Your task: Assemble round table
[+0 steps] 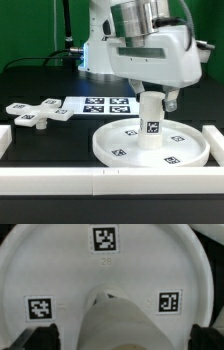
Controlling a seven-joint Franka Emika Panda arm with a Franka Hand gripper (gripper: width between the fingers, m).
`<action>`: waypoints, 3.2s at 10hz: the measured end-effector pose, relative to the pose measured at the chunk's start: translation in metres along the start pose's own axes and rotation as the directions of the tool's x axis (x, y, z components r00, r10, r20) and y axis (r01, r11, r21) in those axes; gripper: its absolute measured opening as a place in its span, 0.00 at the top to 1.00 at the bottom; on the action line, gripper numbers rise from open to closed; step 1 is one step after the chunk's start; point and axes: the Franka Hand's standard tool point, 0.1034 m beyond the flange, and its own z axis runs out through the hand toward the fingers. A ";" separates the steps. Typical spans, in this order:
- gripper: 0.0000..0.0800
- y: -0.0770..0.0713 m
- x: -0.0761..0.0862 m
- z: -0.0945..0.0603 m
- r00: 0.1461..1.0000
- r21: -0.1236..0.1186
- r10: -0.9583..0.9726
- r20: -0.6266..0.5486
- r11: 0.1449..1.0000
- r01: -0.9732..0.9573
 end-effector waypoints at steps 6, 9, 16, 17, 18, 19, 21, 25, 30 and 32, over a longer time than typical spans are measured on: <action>0.19 -0.006 0.001 -0.003 0.882 -0.025 -0.471 -0.004 0.882 0.471; 0.19 -0.006 0.000 -0.003 0.704 -0.042 -0.711 0.004 0.703 0.710; 0.19 -0.006 -0.001 -0.003 0.226 -0.071 -0.973 0.045 0.223 0.972; 0.19 -0.005 -0.002 -0.001 0.108 -0.081 -0.992 0.065 0.103 0.991; 0.19 -0.006 -0.004 0.000 -0.005 -0.090 -0.996 0.087 -0.013 0.996; 0.19 -0.006 -0.005 0.000 -0.114 -0.092 -0.988 0.107 -0.124 0.988; 0.19 -0.005 -0.005 -0.001 -0.269 -0.079 -0.953 0.141 -0.281 0.956; 0.19 -0.002 0.003 -0.002 -0.532 -0.040 -0.826 0.186 -0.547 0.836; 0.19 0.000 0.006 -0.003 -0.694 -0.004 -0.691 0.202 -0.709 0.705; 0.49 0.001 0.007 -0.003 -0.692 -0.004 -0.693 0.202 -0.707 0.707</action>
Offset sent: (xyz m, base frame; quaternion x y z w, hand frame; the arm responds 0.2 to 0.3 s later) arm 0.0000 0.0000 0.0000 0.0000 0.0000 -0.1938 0.9810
